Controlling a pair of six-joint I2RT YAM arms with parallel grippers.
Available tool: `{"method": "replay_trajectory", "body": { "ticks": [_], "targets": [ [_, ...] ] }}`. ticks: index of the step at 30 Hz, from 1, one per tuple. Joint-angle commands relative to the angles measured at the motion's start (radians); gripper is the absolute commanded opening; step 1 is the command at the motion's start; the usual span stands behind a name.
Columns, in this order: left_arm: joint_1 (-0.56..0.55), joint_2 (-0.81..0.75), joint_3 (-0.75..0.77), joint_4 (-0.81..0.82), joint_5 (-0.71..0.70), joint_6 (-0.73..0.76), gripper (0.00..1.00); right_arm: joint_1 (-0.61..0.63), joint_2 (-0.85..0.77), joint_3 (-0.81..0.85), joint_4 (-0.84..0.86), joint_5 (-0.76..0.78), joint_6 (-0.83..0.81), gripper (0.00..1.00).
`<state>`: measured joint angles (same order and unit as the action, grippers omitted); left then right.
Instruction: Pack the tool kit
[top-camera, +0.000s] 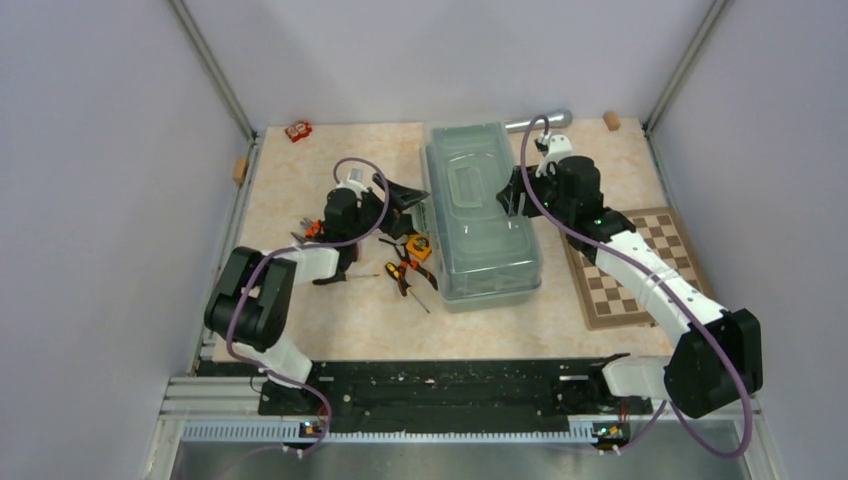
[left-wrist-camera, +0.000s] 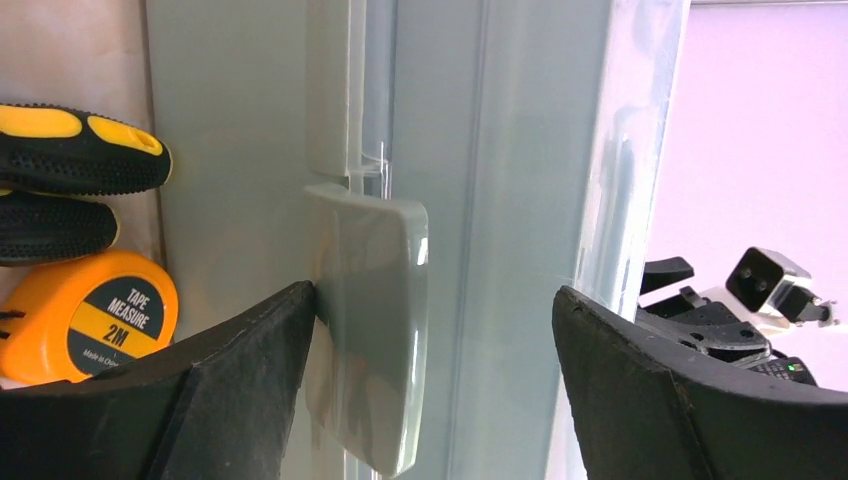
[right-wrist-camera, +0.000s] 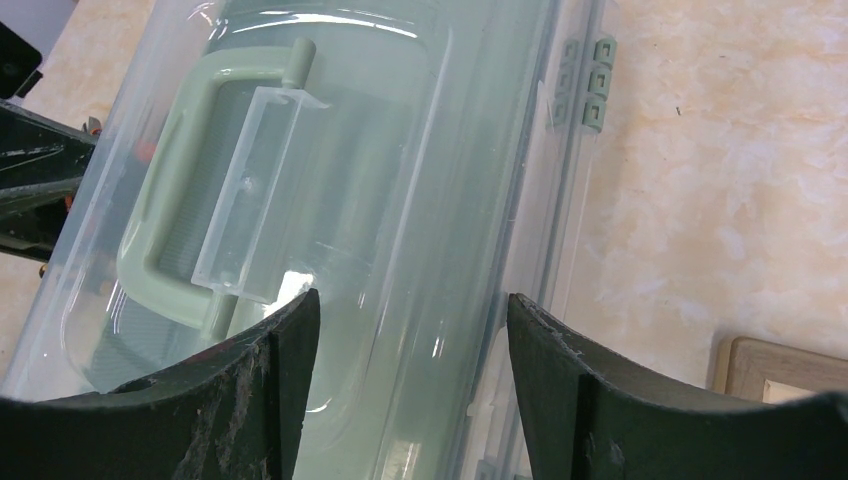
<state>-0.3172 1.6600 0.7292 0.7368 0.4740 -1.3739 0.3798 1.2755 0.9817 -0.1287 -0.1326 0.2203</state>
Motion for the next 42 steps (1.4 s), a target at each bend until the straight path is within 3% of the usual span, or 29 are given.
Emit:
{"method": "replay_trajectory", "body": {
  "ticks": [1,6,9,12,17,22,29,37,42],
  "targets": [
    [-0.066,-0.136,0.049,-0.018,0.103,0.070,0.89,0.053,0.055,-0.069,-0.238,-0.132,-0.013,0.66],
    [-0.067,-0.197,0.051,-0.296,0.002,0.232,0.89,0.054,0.052,-0.073,-0.237,-0.126,-0.016,0.66],
    [-0.066,-0.267,0.068,-0.576,-0.217,0.361,0.91,0.054,0.046,-0.076,-0.237,-0.117,-0.016,0.66],
    [-0.065,-0.339,0.077,-0.717,-0.365,0.464,0.92,0.053,0.043,-0.080,-0.237,-0.112,-0.018,0.66],
    [-0.067,-0.361,0.105,-0.790,-0.381,0.496,0.93,0.053,0.050,-0.071,-0.234,-0.116,-0.018,0.66],
    [-0.068,-0.384,0.094,-0.697,-0.279,0.446,0.93,0.053,0.038,-0.033,-0.267,-0.088,-0.028,0.66],
    [-0.065,-0.501,0.131,-0.748,-0.279,0.459,0.94,0.058,0.010,0.198,-0.411,0.004,-0.077,0.66],
    [-0.066,-0.679,0.164,-0.966,-0.444,0.584,0.96,0.170,0.072,0.454,-0.601,0.125,-0.165,0.66],
    [-0.065,-0.787,0.188,-1.102,-0.564,0.658,0.97,0.264,0.112,0.501,-0.612,0.194,-0.304,0.65]
  ]
}}
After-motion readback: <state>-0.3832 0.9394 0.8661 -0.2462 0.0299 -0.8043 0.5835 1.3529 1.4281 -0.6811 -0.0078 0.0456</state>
